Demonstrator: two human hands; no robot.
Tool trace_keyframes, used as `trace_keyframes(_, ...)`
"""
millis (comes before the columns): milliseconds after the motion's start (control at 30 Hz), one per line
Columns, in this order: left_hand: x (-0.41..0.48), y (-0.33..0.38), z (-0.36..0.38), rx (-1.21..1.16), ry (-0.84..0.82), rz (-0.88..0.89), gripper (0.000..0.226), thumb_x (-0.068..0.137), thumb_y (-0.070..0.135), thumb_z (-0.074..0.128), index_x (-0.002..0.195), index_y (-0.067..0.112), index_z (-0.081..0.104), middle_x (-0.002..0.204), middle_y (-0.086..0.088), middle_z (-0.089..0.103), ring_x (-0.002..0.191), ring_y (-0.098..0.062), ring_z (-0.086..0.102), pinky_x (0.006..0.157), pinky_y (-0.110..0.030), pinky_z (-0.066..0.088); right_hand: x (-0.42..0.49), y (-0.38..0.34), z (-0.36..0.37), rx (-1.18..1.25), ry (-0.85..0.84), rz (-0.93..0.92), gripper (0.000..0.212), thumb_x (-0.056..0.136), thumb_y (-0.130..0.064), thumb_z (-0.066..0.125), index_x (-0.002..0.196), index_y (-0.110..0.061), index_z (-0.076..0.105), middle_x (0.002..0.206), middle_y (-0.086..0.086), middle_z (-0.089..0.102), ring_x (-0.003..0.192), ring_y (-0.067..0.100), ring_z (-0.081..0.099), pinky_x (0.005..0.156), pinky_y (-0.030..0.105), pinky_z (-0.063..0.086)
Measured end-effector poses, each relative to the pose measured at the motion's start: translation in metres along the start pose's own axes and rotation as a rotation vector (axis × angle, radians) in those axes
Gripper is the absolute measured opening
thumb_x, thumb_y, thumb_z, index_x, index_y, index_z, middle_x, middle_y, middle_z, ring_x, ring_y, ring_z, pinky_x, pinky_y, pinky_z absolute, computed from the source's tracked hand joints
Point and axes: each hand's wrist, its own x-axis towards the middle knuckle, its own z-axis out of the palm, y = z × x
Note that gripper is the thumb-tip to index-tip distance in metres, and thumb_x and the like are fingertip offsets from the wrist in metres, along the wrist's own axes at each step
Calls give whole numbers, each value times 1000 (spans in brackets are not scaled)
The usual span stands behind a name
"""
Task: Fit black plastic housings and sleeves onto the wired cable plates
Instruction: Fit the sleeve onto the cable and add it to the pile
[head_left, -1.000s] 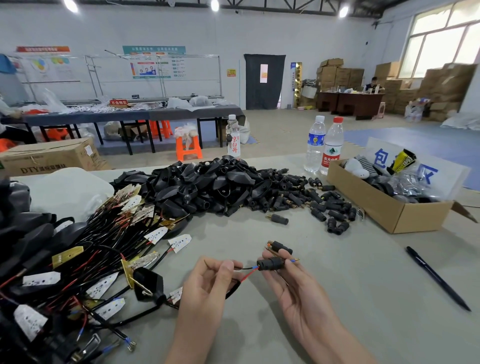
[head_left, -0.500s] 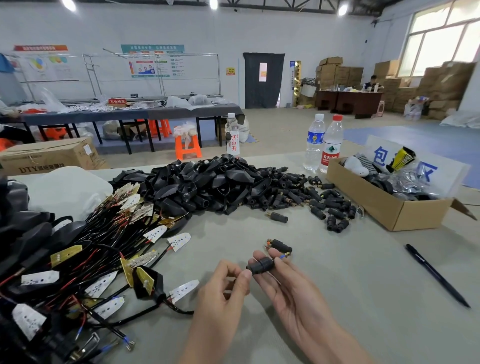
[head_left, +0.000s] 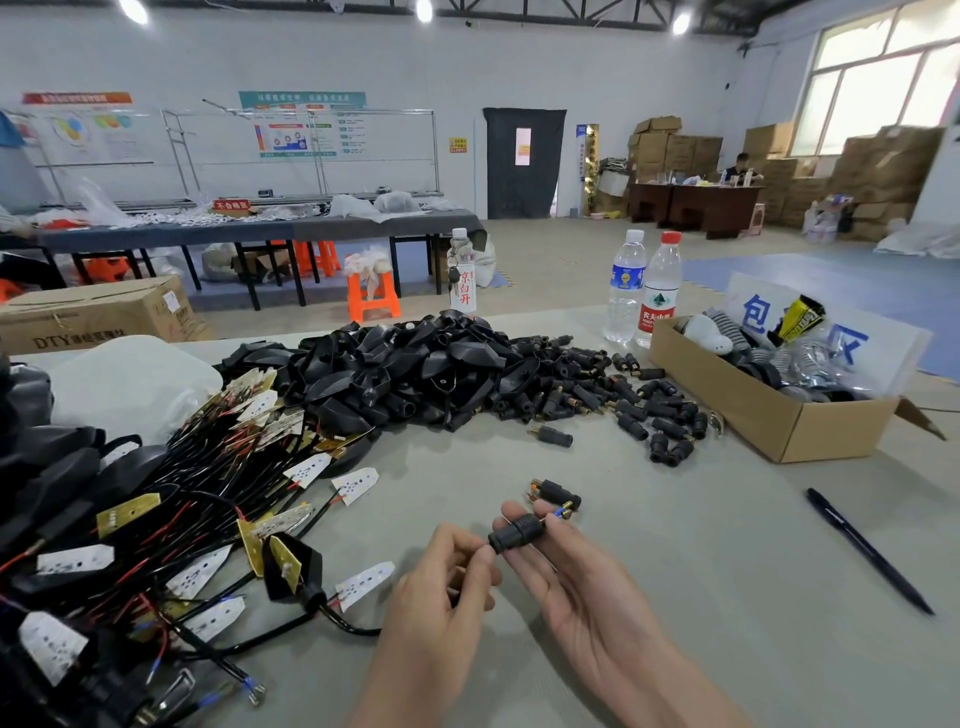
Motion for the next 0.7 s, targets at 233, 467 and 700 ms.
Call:
trace_keyframes(233,-3,2,-3,192,23,4,27,84,65,42,103,47,49,79,16,67,64,-10,62,71,-45,55,2,-8,-1,14,6,-46,47,82,-10,63,126,3,56,118,23,69,108,33,69,76,36,62)
trace_keyframes(467,-5,9,-5,308,59,24,21,96,36,55,96,55,45,78,24,65,67,-4,59,68,-37,53,-1,-3,-2,-26,-30,11,47,82,-7,64,128,3,56,120,25,67,109,34,68,78,36,61)
trace_keyframes(700,-5,6,-8,419,-23,28,16,96,43,55,106,51,45,89,25,63,73,-1,57,72,-32,49,3,-8,-6,-139,3,-43,38,86,-4,61,123,-1,62,119,18,70,106,30,70,77,32,61)
